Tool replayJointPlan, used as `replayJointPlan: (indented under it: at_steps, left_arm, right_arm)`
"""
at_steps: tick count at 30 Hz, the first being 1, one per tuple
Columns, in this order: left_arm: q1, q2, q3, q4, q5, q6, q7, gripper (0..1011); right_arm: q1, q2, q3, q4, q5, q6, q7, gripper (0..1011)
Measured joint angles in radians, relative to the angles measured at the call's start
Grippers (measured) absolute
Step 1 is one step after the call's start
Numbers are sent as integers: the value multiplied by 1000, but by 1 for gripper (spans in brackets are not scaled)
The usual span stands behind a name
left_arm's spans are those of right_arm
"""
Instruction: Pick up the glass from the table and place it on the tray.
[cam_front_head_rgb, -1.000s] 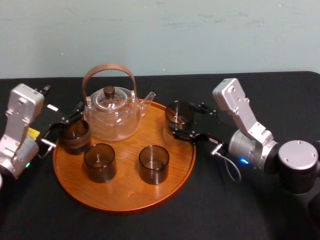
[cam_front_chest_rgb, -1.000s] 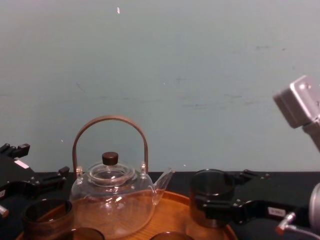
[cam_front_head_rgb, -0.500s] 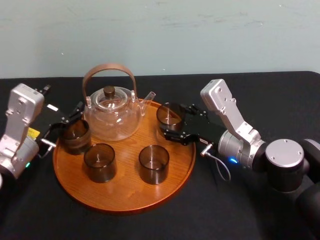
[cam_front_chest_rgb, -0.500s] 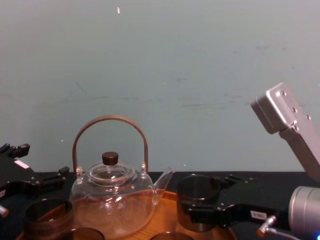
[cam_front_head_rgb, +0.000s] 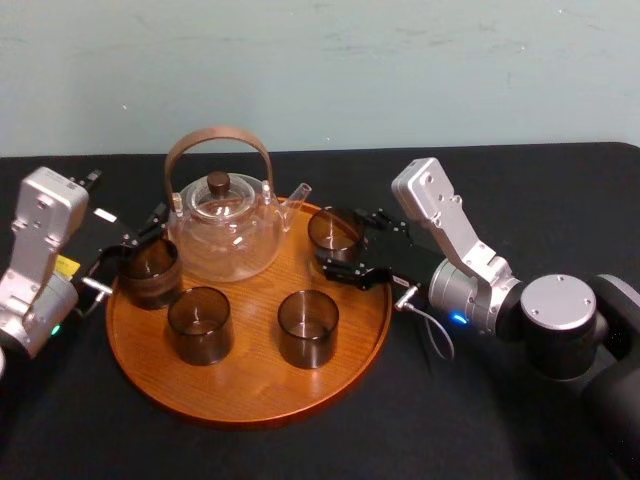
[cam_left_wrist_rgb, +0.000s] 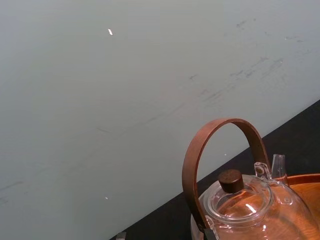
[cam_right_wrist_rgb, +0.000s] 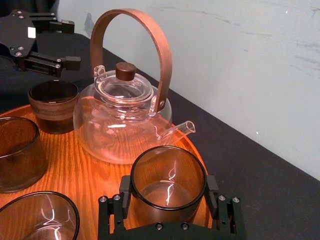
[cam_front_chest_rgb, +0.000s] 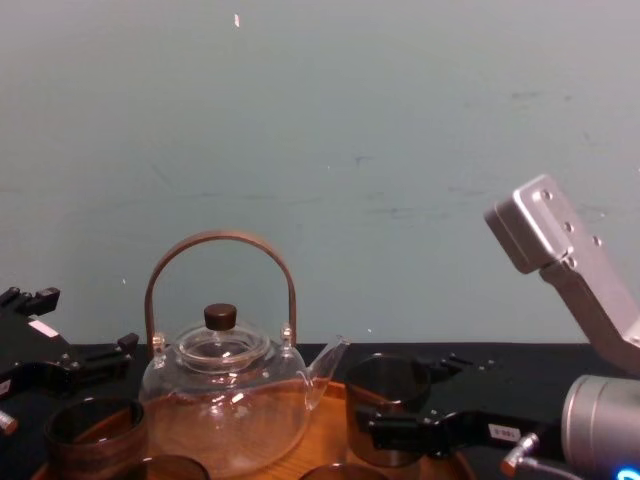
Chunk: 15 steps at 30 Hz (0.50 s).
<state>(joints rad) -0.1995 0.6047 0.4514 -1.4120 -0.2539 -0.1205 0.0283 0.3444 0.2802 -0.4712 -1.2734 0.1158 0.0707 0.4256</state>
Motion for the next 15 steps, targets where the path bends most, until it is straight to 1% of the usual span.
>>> replayJointPlan:
  at_steps: [8,15]
  left_arm:
    - [0,0,0,0,0,0,0,1001]
    - [0,0,0,0,0,0,0,1001]
  right_arm:
    - [6,-8,-5,25,-2,6,4,900]
    - [8,-10,-5,34,0,11,5,900]
